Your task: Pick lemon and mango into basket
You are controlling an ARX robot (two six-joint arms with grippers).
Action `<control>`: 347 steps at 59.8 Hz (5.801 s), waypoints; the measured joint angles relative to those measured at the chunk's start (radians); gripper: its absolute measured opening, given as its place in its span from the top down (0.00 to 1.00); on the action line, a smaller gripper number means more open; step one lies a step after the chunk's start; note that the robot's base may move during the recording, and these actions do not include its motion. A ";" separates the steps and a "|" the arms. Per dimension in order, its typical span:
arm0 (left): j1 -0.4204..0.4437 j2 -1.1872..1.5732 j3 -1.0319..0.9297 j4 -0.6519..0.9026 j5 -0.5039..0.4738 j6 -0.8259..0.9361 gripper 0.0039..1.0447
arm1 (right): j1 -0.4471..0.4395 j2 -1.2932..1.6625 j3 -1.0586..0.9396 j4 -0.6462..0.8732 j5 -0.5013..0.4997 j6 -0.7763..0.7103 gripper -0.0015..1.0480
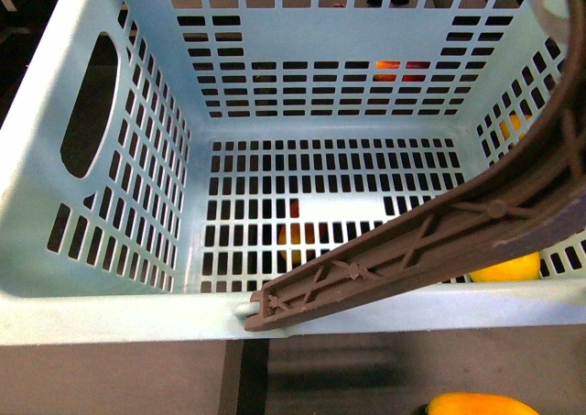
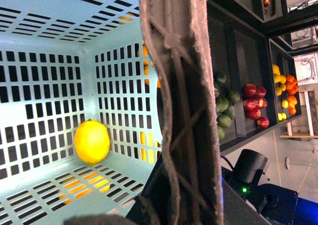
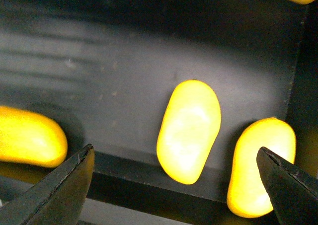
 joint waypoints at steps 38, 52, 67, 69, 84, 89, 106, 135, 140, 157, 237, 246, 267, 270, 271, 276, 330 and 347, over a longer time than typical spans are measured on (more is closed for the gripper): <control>0.000 0.000 0.000 0.000 -0.004 0.001 0.95 | 0.039 0.407 0.215 0.023 0.126 -0.048 0.08; 0.000 0.000 0.000 0.000 -0.003 0.001 0.95 | 0.039 0.476 0.257 0.026 0.146 -0.027 0.08; 0.000 0.000 0.000 0.000 -0.003 0.001 0.95 | 0.049 0.516 0.276 0.050 0.143 0.023 0.08; 0.000 0.000 0.000 0.000 -0.003 0.001 0.95 | 0.050 0.520 0.277 0.050 0.143 0.026 0.08; 0.000 0.000 0.000 0.000 -0.004 0.001 0.95 | 0.034 0.531 0.282 0.058 0.159 0.036 0.40; 0.000 0.000 0.000 0.000 -0.003 0.001 0.95 | 0.024 0.529 0.282 0.061 0.156 0.042 0.42; 0.000 0.000 0.000 0.000 -0.003 0.001 0.95 | -0.011 0.446 0.257 0.039 0.090 0.061 0.43; 0.000 0.000 0.000 0.000 -0.003 0.001 0.95 | -0.182 -0.294 0.150 -0.059 -0.507 0.412 0.43; 0.000 0.000 0.000 0.000 -0.003 0.001 0.95 | -0.159 -0.420 0.108 -0.031 -0.563 0.503 0.43; 0.000 0.000 0.000 0.000 -0.003 0.001 0.95 | 0.143 -0.776 -0.041 0.144 -0.418 0.861 0.43; 0.000 0.002 0.000 -0.002 -0.002 -0.002 0.95 | 0.800 -0.889 -0.315 0.617 0.452 0.939 0.74; 0.000 0.002 0.000 -0.002 -0.002 -0.002 0.95 | 0.745 -0.976 -0.376 0.594 0.378 0.929 0.98; 0.000 0.002 0.000 -0.002 -0.005 0.000 0.95 | 0.710 -1.176 -0.467 0.484 0.366 0.930 0.98; 0.000 0.002 0.000 -0.002 -0.005 -0.001 0.95 | 0.710 -1.220 -0.480 0.454 0.366 0.930 0.98; 0.000 0.002 0.000 -0.002 -0.005 -0.001 0.95 | 0.710 -1.232 -0.483 0.445 0.366 0.930 0.98; 0.000 0.002 0.000 -0.002 -0.003 -0.001 0.95 | 0.710 -1.268 -0.509 0.446 0.366 0.930 0.98; 0.000 0.002 0.000 -0.002 -0.006 -0.001 0.95 | 0.710 -1.643 -0.520 0.098 0.364 0.930 0.98; 0.000 0.002 0.000 -0.002 -0.004 -0.001 0.95 | 0.710 -1.822 -0.520 -0.106 0.365 0.930 0.98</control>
